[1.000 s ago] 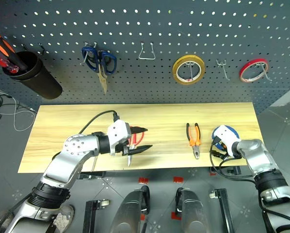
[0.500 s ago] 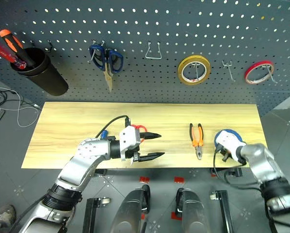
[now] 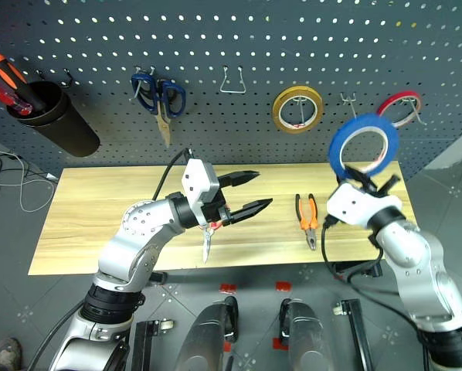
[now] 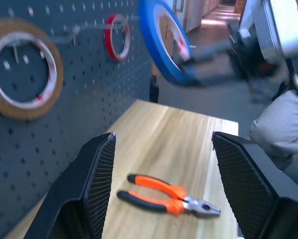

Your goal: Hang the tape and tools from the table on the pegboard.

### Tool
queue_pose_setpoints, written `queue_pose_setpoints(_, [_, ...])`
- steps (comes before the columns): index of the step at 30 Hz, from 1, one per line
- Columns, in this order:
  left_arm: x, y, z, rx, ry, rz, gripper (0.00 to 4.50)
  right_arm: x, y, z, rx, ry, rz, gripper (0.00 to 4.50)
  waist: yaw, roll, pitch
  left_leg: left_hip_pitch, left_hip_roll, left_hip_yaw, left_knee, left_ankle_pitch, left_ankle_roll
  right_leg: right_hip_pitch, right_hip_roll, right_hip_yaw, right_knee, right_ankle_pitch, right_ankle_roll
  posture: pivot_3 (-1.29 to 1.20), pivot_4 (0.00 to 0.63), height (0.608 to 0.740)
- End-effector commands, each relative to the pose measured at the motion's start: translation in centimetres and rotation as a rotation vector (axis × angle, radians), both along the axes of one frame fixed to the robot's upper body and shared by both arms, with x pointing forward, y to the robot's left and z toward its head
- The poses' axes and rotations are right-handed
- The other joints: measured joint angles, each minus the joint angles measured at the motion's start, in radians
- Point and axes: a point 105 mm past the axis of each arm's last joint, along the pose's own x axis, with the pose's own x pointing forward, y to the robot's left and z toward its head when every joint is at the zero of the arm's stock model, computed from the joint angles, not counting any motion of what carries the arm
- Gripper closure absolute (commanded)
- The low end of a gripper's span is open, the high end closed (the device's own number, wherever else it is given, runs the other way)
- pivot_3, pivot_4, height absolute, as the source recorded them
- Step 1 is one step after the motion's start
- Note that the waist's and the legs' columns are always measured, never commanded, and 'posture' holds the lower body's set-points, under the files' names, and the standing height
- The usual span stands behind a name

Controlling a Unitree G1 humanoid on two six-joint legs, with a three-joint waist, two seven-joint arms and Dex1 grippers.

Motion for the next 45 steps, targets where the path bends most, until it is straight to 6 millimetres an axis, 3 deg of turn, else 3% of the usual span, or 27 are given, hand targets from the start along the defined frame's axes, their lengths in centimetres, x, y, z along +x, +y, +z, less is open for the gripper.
queue_pose_setpoints(1, [-0.3,0.0,1.0,-0.016,-0.033,-0.011,1.23,1.5,-0.8,0.7,0.003,-0.032,-0.006,3.8,0.001,0.0,0.0,0.0,0.0,0.0,0.001,0.0,0.0,0.0,0.0,0.0,0.0,0.0,0.0,-0.05,0.335,0.74])
queue_pose_setpoints(4, [-0.3,0.0,1.0,-0.01,-0.039,-0.007,1.23,3.6,-1.4,0.4,0.031,0.006,0.008,3.8,0.004,0.0,0.0,-0.002,0.0,-0.001,0.001,0.0,0.001,0.0,0.0,-0.002,0.0,0.001,-0.002,-0.05,0.335,0.74])
queue_pose_setpoints(8, [-0.2,0.4,0.6,0.004,-0.033,0.008,1.23,4.9,-1.6,0.2,0.088,0.032,0.018,3.8,0.003,0.0,0.0,-0.003,0.0,-0.001,0.001,-0.001,0.001,0.0,-0.001,-0.003,-0.001,0.003,-0.005,-0.03,0.333,0.74])
queue_pose_setpoints(14, [0.0,1.8,-1.2,0.084,-0.002,0.043,1.23,4.0,-0.9,-1.8,0.227,0.126,0.029,1.86,0.005,0.0,0.0,-0.003,0.0,-0.002,0.001,-0.001,0.001,0.0,-0.001,-0.004,0.0,0.003,-0.005,-0.03,0.34,0.74])
queue_pose_setpoints(19, [0.0,6.3,-4.6,0.357,-0.004,0.072,1.23,1.8,2.0,-5.7,0.626,0.379,-0.008,0.15,0.0,0.0,0.0,-0.002,0.001,-0.002,0.002,-0.001,0.001,-0.001,-0.001,-0.004,0.006,0.002,-0.007,-0.03,0.354,0.74])
queue_pose_setpoints(20, [0.0,7.6,-5.6,0.426,0.017,0.075,1.23,1.4,2.7,-6.7,0.688,0.447,-0.036,0.04,-0.002,0.001,0.0,-0.002,0.001,-0.002,0.002,-0.001,0.001,-0.001,-0.001,-0.004,0.007,0.001,-0.008,-0.03,0.354,0.74])
queue_pose_setpoints(24, [-0.5,11.4,-7.9,0.626,0.04,0.048,1.23,1.3,3.8,-9.6,0.859,0.644,-0.201,0.04,0.0,0.002,0.001,-0.001,0.002,-0.001,0.004,-0.001,0.001,-0.005,-0.001,0.0,0.012,-0.002,-0.005,-0.02,0.368,0.74])
queue_pose_setpoints(27, [-0.6,12.3,-8.3,0.663,0.048,0.036,1.23,2.0,4.0,-11.0,0.925,0.713,-0.333,0.04,0.003,0.003,0.001,-0.002,0.002,0.0,0.004,-0.003,0.004,-0.006,-0.002,0.001,0.013,-0.002,-0.005,-0.01,0.376,0.74])
queue_pose_setpoints(33, [-1.6,11.1,-8.9,0.64,0.058,-0.006,1.23,3.8,4.3,-13.5,0.981,0.824,-0.432,0.04,0.01,0.003,0.001,-0.003,0.001,0.002,0.004,-0.002,0.003,-0.009,-0.002,0.002,0.013,-0.001,-0.006,0.01,0.383,0.74])
queue_pose_setpoints(45, [-1.5,9.5,-8.3,0.565,0.058,0.008,1.23,6.5,3.7,-15.5,0.878,0.929,-0.481,0.04,-0.002,0.002,0.001,-0.009,0.001,0.007,0.003,-0.001,0.001,-0.017,-0.001,0.006,0.013,0.001,-0.01,0.02,0.372,0.74])
